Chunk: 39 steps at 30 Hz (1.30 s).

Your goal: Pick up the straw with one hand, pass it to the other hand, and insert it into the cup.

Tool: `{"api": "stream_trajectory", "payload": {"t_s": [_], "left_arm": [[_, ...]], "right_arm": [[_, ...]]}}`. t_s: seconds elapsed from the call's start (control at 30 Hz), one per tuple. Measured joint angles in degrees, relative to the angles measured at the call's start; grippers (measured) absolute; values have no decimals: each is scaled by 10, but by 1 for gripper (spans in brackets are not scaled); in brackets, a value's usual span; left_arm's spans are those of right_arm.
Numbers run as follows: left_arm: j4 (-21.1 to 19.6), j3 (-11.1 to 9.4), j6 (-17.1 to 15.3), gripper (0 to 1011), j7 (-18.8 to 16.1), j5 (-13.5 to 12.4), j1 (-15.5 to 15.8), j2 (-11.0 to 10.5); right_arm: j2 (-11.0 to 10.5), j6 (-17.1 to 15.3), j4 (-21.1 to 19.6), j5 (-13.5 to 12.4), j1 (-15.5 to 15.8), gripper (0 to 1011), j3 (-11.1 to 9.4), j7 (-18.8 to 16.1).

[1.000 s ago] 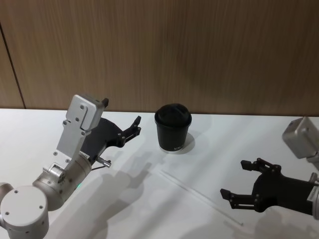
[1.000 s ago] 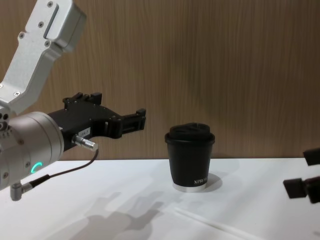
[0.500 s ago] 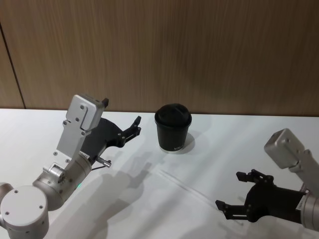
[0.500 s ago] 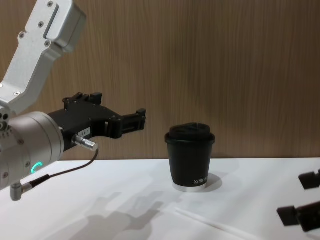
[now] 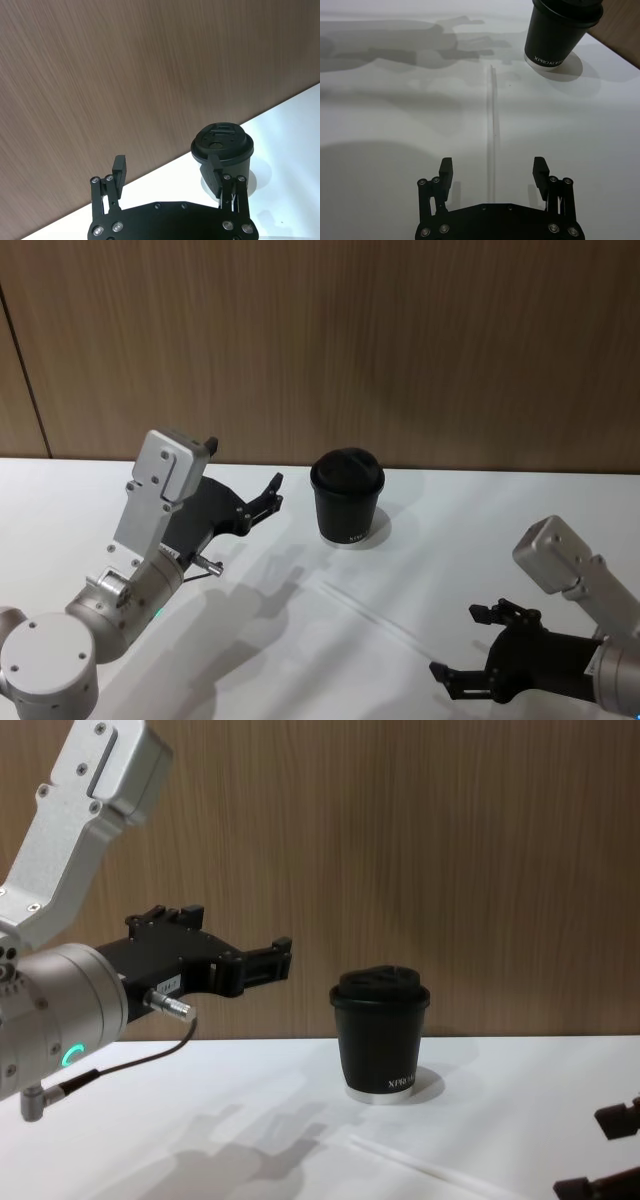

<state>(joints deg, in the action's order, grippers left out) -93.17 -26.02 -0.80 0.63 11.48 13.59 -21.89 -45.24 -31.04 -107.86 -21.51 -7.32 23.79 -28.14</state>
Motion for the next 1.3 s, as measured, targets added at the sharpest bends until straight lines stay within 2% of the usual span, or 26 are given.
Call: {"api": "stream_trajectory", "payload": {"t_s": [0.37, 0.87, 1.13, 1.3], "left_arm": [[0, 0, 0, 1003, 0, 0, 0, 0], [0, 0, 0, 1003, 0, 0, 0, 0], [0, 0, 0, 1003, 0, 0, 0, 0], [0, 0, 0, 1003, 0, 0, 0, 0]], "right_arm": [[3, -14, 7, -3, -9, 1001, 10, -7], [18, -59, 15, -31, -24, 1001, 15, -8], [24, -61, 19, -35, -27, 1001, 19, -3], [29, -46, 26, -31, -26, 1001, 24, 6]]}}
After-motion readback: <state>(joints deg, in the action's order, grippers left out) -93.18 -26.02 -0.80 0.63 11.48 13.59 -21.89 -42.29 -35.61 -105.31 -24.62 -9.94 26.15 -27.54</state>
